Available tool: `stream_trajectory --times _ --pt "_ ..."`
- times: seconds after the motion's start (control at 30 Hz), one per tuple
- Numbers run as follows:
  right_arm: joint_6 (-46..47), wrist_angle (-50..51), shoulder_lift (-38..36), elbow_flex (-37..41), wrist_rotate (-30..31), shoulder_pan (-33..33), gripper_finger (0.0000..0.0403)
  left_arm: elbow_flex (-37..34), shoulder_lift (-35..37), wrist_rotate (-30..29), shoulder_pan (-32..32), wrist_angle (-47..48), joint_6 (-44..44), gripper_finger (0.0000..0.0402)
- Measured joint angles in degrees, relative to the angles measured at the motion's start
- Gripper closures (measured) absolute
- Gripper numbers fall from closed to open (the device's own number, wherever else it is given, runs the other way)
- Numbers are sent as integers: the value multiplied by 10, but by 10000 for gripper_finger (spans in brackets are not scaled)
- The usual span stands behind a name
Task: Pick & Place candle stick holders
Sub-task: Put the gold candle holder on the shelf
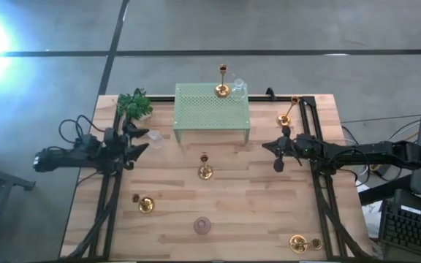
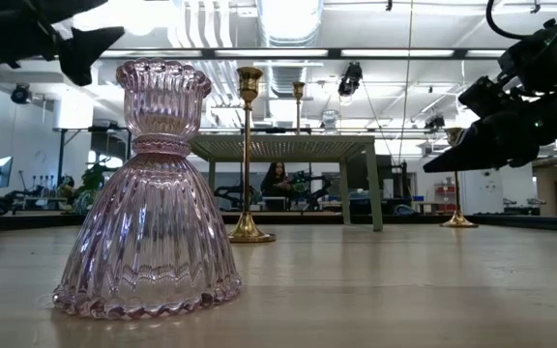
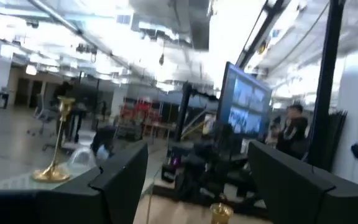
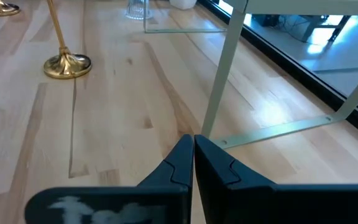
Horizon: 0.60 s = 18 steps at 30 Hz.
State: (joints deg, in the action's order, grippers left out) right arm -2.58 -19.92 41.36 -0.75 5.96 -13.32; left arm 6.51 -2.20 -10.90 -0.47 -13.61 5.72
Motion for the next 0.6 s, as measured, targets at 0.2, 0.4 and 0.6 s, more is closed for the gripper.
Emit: stream_trajectory --times 0.2,0.4,0.6 --pt "0 0 0 0 0 0 394 110 -7 19 0 223 11 119" --pt "0 0 0 0 0 0 394 234 -49 25 0 398 63 120" --pt "0 0 0 0 0 0 394 325 -139 28 -1 602 199 139"
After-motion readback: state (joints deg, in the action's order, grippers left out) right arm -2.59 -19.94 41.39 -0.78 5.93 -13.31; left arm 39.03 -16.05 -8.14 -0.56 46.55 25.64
